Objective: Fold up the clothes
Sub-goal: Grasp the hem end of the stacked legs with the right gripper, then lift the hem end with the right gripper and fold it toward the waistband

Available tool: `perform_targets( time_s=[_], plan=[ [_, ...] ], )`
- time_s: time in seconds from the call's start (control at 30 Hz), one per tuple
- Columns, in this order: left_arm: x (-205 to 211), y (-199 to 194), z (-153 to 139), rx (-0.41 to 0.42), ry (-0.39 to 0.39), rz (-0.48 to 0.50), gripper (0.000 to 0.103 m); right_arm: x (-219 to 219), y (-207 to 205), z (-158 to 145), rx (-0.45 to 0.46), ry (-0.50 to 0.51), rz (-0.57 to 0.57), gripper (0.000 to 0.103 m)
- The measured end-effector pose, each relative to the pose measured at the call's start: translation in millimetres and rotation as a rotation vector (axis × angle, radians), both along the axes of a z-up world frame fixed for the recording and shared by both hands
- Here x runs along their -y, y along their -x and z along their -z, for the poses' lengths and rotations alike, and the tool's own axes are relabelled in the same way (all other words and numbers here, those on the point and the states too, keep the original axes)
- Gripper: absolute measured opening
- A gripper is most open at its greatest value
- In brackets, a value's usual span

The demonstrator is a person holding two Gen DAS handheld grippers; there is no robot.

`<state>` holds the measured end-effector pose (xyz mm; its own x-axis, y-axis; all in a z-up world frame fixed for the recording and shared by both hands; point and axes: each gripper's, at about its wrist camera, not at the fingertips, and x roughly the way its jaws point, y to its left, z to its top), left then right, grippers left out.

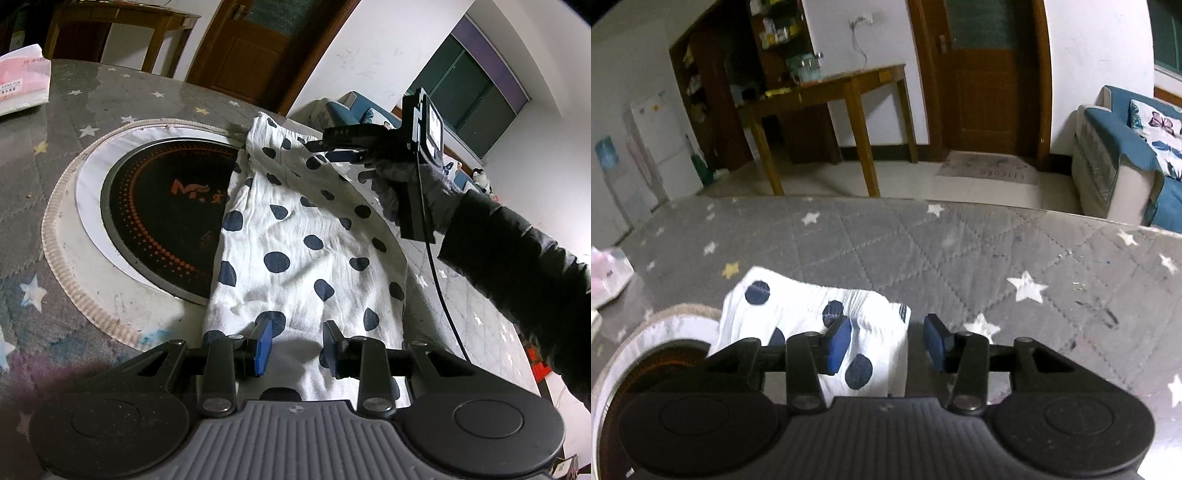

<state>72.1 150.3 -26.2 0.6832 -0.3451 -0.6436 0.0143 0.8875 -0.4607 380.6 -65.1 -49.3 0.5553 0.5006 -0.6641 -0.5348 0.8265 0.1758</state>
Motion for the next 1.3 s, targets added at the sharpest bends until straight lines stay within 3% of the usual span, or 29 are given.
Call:
perform_targets(
  time_s=[0.13,0.3,0.73,1.3],
  plan=[
    [1.7,-1.1,-1.3,-0.001,-0.008,0.001,0.037,5.9,0.4,0.4,-0.011,-0.045,0.000,0.024],
    [4.7,-1.3,-5.0,0.001,-0.021,-0.001,0.042,13.3,1.3,0.4,-0.024,-0.101,0.000,0.014],
    [-12.6,25.4,-28.7,0.056,-0.068,-0.088,0.049,33.8,73.6,-68.4,0.054,-0.197,-0.093,0.012],
    [-42.7,68.6,-28.0,0.035,-0.097,-0.221,0.051,64.9,240.3,-102.5,-0.033,-0.272,-0.360,0.011]
  ],
)
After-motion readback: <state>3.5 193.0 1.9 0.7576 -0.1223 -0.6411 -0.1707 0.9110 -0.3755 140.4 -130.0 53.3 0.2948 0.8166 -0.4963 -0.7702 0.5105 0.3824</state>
